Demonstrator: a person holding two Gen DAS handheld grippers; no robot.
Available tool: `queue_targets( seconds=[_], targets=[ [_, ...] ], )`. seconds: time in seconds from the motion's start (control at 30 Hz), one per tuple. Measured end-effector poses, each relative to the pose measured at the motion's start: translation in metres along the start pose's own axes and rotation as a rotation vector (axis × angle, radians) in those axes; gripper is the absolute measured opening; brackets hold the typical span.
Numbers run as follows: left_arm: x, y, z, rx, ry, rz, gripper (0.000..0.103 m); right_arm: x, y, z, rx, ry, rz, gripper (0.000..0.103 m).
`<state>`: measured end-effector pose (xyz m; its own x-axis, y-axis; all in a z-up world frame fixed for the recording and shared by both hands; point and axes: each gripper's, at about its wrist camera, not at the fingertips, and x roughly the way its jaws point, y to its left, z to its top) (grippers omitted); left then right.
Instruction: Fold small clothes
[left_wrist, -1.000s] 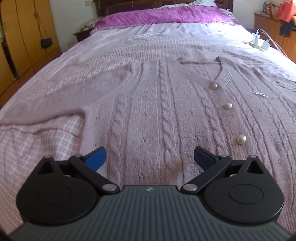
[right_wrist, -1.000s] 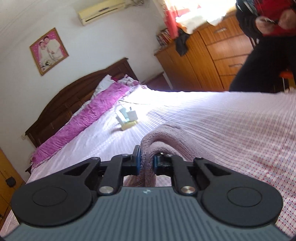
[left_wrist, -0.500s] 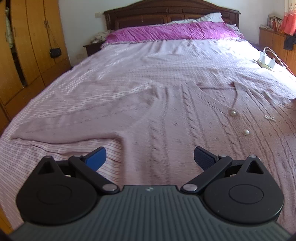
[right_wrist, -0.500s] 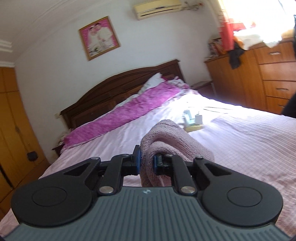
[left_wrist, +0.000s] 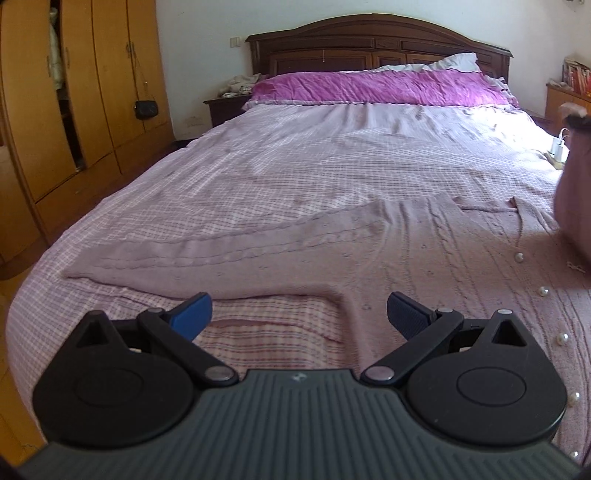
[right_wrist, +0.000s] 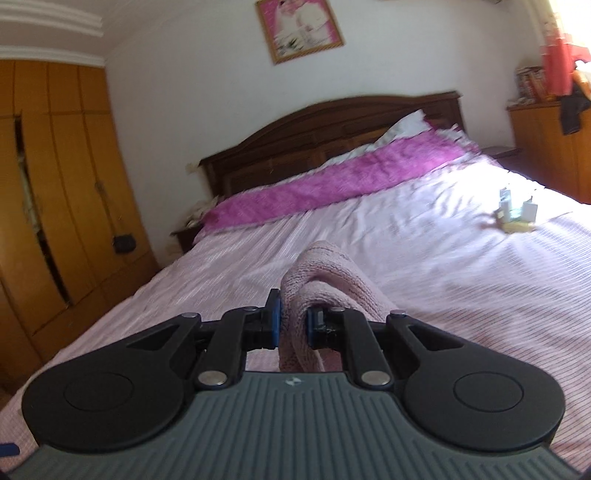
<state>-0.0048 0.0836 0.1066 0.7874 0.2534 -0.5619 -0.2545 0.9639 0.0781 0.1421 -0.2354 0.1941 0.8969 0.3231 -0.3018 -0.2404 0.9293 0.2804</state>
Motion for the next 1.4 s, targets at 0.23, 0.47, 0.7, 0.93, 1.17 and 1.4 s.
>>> queue_targets(
  seconds=[0.23,0.47,0.7,0.93,1.17,1.4],
  targets=[
    [0.010,0.015,-0.010,-0.046,0.023,0.009,0.103,0.073,0.045,-0.083,-0.039,0.215,0.070,0.014],
    [0.022,0.011,-0.015,-0.055,0.041,-0.011,0.103,0.098,0.061,-0.137,-0.078,0.361,0.145,0.044],
    [0.029,-0.010,-0.004,-0.034,0.016,-0.067,0.103,0.054,0.040,-0.112,-0.092,0.338,0.245,0.069],
    [0.041,-0.058,0.021,0.057,-0.030,-0.161,0.103,-0.028,-0.030,-0.091,-0.064,0.284,0.084,0.071],
    [0.069,-0.130,0.038,0.194,-0.110,-0.241,0.102,-0.062,-0.106,-0.101,-0.036,0.237,-0.162,0.073],
    [0.120,-0.195,0.034,0.301,-0.013,-0.365,0.052,-0.048,-0.144,-0.135,0.003,0.208,-0.157,0.076]
  ],
)
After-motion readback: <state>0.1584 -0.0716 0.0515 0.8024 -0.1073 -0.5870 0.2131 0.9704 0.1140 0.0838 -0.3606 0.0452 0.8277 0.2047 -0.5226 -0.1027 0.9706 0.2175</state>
